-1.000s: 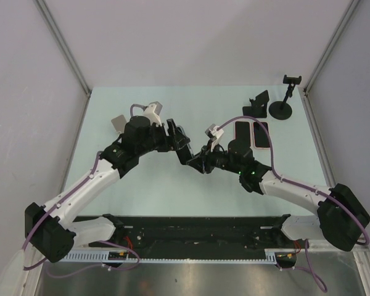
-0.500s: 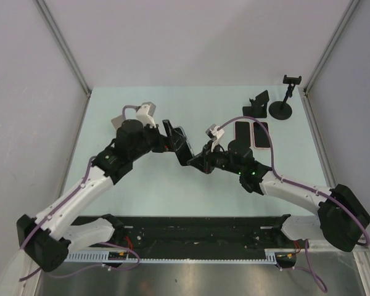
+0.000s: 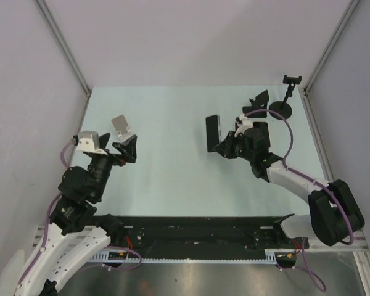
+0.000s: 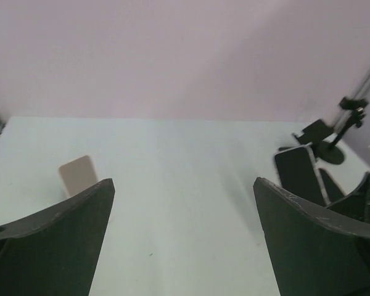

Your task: Remove the phone from the phone stand

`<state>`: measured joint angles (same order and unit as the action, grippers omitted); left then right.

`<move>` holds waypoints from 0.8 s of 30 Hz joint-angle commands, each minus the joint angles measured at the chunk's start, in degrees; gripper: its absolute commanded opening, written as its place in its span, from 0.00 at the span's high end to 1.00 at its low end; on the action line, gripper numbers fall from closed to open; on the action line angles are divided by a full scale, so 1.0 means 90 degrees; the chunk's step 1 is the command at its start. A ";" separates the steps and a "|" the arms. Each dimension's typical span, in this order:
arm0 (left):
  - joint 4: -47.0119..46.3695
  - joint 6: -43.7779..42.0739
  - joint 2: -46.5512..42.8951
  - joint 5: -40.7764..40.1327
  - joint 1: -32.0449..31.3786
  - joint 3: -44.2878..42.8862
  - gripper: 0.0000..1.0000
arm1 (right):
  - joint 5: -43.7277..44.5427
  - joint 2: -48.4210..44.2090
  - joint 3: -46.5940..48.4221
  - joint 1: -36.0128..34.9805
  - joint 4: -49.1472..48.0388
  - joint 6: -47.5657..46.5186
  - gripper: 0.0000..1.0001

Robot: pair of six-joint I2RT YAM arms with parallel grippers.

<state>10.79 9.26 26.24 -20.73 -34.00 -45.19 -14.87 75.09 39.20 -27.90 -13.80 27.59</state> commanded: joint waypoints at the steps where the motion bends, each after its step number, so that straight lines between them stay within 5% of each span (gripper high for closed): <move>1: -0.0007 -0.0940 -0.0395 -0.0821 0.0018 0.0606 0.00 | -0.0358 0.0542 0.0204 0.0608 -0.0341 0.0508 1.00; 10: -0.0124 -0.0863 -0.0259 -0.0509 0.0037 0.1095 0.00 | -0.0593 0.2143 0.1015 0.1020 -0.0029 0.0372 1.00; 24: -0.0222 -0.0872 -0.0513 -0.0451 0.0037 0.1251 0.00 | -0.0593 0.3199 0.1679 0.1401 0.0098 0.0440 1.00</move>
<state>11.11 3.40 21.93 -25.32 -33.95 -34.39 -20.99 101.43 51.46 -16.56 -11.05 31.88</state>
